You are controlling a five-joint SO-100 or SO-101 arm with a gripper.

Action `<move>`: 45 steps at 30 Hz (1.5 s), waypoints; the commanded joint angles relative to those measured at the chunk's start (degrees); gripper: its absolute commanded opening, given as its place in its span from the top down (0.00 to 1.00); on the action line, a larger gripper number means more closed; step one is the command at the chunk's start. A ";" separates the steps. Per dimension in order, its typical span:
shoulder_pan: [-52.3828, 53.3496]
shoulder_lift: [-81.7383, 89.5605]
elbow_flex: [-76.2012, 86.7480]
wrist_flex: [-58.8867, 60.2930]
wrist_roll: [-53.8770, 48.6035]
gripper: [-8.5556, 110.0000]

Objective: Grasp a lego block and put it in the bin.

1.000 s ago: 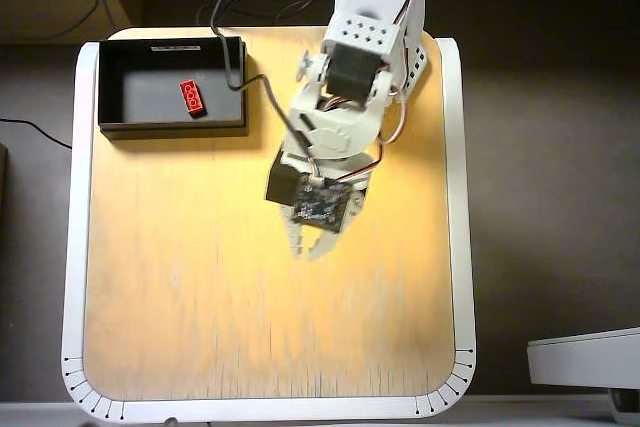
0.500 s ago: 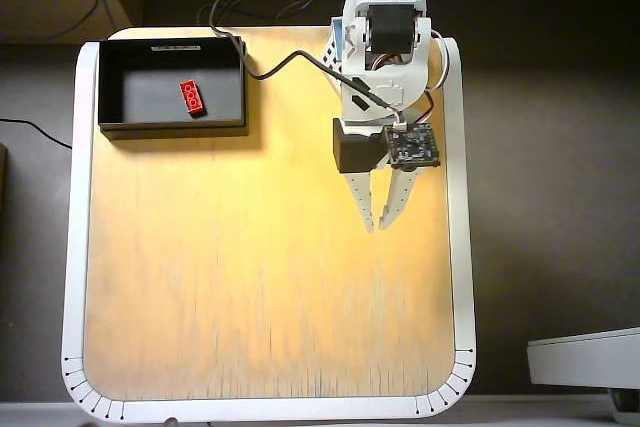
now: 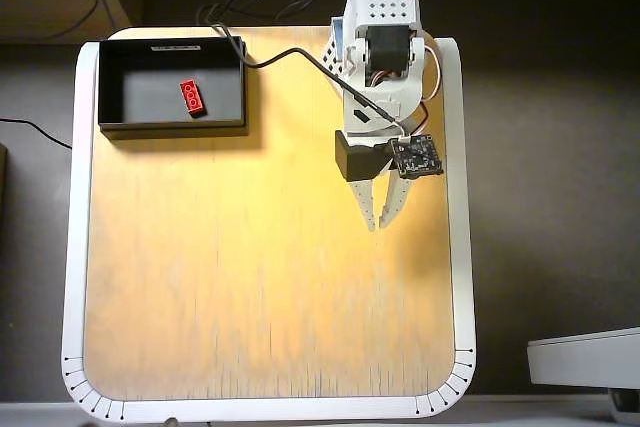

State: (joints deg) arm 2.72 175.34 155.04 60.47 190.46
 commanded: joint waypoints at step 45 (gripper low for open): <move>2.90 13.62 26.98 16.26 -14.24 0.93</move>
State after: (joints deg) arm 5.45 183.78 171.91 75.67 178.51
